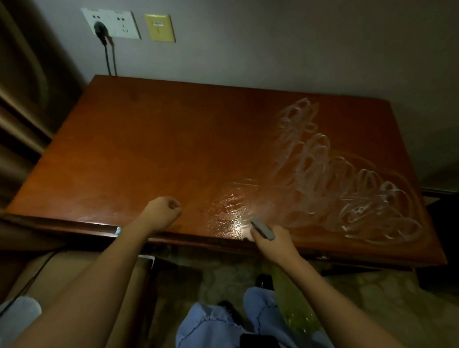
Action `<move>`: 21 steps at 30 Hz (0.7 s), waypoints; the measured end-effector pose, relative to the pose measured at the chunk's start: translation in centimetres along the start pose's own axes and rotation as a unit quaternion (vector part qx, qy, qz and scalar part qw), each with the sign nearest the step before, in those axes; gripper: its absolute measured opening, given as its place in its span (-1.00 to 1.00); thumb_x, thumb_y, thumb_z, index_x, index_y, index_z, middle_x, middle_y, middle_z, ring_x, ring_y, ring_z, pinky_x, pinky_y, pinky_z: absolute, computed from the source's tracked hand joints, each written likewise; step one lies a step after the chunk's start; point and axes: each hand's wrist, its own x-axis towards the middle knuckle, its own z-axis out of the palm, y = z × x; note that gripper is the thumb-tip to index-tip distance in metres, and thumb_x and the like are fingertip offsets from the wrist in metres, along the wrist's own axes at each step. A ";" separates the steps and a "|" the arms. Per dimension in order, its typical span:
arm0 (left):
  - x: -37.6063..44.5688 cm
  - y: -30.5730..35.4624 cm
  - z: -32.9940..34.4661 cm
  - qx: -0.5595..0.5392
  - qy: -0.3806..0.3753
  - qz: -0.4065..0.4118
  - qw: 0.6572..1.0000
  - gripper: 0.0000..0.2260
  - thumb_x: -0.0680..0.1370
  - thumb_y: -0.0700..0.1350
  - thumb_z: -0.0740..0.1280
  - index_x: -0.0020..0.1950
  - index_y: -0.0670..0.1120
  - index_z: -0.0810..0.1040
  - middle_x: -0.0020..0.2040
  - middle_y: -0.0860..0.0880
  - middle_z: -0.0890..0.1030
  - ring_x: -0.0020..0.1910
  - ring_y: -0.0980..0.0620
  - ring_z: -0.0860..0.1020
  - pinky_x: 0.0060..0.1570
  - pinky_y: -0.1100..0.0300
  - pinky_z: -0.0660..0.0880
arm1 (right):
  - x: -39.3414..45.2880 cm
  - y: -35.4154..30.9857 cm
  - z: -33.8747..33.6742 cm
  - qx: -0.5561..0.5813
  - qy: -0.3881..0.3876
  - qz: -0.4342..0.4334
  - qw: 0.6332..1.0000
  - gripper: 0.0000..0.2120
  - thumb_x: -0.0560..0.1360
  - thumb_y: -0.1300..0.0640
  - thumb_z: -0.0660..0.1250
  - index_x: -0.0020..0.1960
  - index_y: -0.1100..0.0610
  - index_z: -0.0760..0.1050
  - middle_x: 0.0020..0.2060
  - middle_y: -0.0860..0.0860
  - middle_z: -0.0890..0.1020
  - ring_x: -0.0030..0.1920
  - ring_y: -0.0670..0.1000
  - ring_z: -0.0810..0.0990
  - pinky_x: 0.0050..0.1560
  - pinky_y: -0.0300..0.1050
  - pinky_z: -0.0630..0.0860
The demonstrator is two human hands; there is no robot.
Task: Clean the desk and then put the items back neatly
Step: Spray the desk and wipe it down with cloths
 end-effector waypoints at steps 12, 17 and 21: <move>3.2 8.5 5.5 -0.002 -0.072 0.059 0.996 -0.77 0.62 -0.15 0.21 0.24 -0.20 0.47 0.16 -0.13 0.55 -0.21 0.17 0.47 -0.30 0.43 0.39 | -0.9 4.4 -4.8 -0.007 -0.005 0.050 0.999 -0.71 0.54 0.01 0.29 -0.22 0.22 0.51 -0.38 0.09 0.51 -0.41 0.02 0.46 -0.38 -0.14 0.36; 5.0 11.9 5.2 0.023 -0.061 0.068 0.996 -0.75 0.62 -0.14 0.20 0.25 -0.20 0.47 0.22 -0.14 0.52 0.07 0.01 0.50 -0.02 0.26 0.39 | 0.2 3.2 -8.9 0.025 0.056 0.022 0.998 -0.75 0.55 0.05 0.29 -0.25 0.16 0.49 -0.38 0.04 0.53 -0.39 -0.01 0.49 -0.47 -0.34 0.33; 6.6 14.2 5.4 0.025 -0.050 0.089 0.995 -0.77 0.62 -0.13 0.21 0.24 -0.18 0.48 0.21 -0.14 0.52 0.04 0.01 0.48 -0.07 0.24 0.37 | 1.6 2.2 -11.4 0.053 0.120 -0.014 0.991 -0.66 0.55 0.11 0.30 -0.39 0.05 0.36 -0.49 -0.05 0.42 -0.49 -0.12 0.38 -0.52 -0.39 0.29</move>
